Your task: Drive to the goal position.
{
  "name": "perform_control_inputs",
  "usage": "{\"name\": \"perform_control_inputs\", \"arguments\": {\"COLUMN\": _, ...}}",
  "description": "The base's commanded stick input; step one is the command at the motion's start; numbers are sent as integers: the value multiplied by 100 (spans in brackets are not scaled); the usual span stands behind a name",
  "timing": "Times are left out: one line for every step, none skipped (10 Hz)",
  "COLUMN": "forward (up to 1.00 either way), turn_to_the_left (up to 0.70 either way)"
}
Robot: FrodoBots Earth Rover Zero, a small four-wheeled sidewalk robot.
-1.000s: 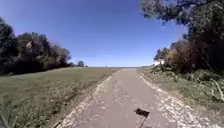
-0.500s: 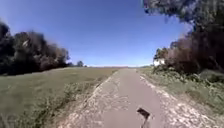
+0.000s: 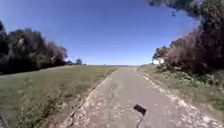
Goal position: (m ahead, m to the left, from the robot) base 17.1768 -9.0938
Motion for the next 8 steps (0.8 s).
{"name": "perform_control_inputs", "arguments": {"forward": 100, "turn_to_the_left": 0}}
{"name": "perform_control_inputs", "arguments": {"forward": 100, "turn_to_the_left": 0}}
{"name": "perform_control_inputs", "arguments": {"forward": 100, "turn_to_the_left": 0}}
{"name": "perform_control_inputs", "arguments": {"forward": 100, "turn_to_the_left": 0}}
{"name": "perform_control_inputs", "arguments": {"forward": 100, "turn_to_the_left": 0}}
{"name": "perform_control_inputs", "arguments": {"forward": 100, "turn_to_the_left": 0}}
{"name": "perform_control_inputs", "arguments": {"forward": 100, "turn_to_the_left": 0}}
{"name": "perform_control_inputs", "arguments": {"forward": 100, "turn_to_the_left": 0}}
